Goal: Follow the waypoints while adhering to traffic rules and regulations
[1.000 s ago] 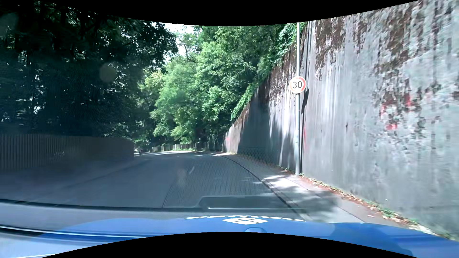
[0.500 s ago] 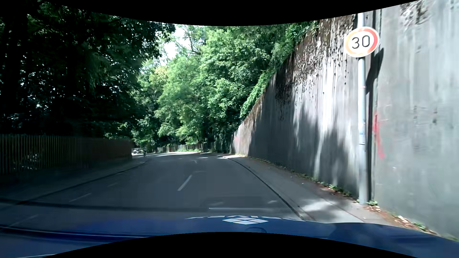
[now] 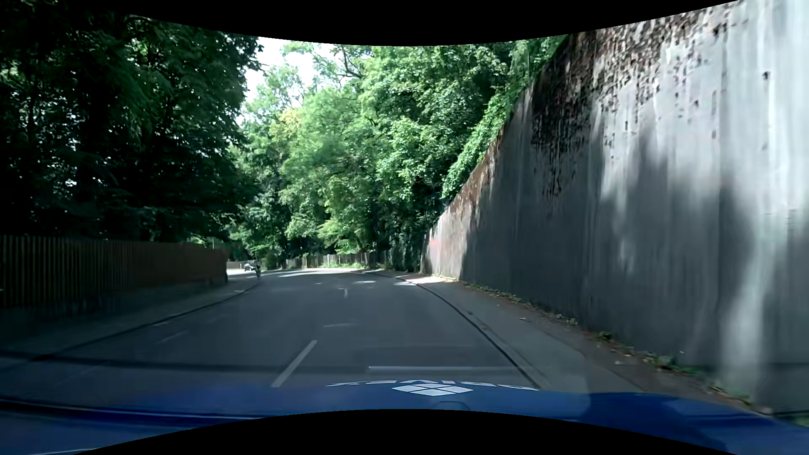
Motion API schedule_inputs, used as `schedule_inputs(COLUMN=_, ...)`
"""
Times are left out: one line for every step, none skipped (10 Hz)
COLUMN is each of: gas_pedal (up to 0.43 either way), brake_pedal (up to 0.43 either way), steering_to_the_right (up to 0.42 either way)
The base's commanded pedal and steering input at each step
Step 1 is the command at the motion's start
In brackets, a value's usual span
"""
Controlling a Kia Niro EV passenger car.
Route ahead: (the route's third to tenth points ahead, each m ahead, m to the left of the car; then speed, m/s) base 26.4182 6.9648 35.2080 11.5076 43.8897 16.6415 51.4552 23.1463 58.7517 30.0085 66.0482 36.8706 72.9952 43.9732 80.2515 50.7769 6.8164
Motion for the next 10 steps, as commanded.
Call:
schedule_inputs(gas_pedal=0.087, brake_pedal=0.000, steering_to_the_right=-0.056)
schedule_inputs(gas_pedal=0.087, brake_pedal=0.000, steering_to_the_right=-0.055)
schedule_inputs(gas_pedal=0.087, brake_pedal=0.000, steering_to_the_right=-0.059)
schedule_inputs(gas_pedal=0.087, brake_pedal=0.000, steering_to_the_right=-0.059)
schedule_inputs(gas_pedal=0.087, brake_pedal=0.000, steering_to_the_right=-0.058)
schedule_inputs(gas_pedal=0.087, brake_pedal=0.000, steering_to_the_right=-0.059)
schedule_inputs(gas_pedal=0.087, brake_pedal=0.000, steering_to_the_right=-0.057)
schedule_inputs(gas_pedal=0.087, brake_pedal=0.000, steering_to_the_right=-0.053)
schedule_inputs(gas_pedal=0.098, brake_pedal=0.000, steering_to_the_right=-0.053)
schedule_inputs(gas_pedal=0.098, brake_pedal=0.000, steering_to_the_right=-0.052)
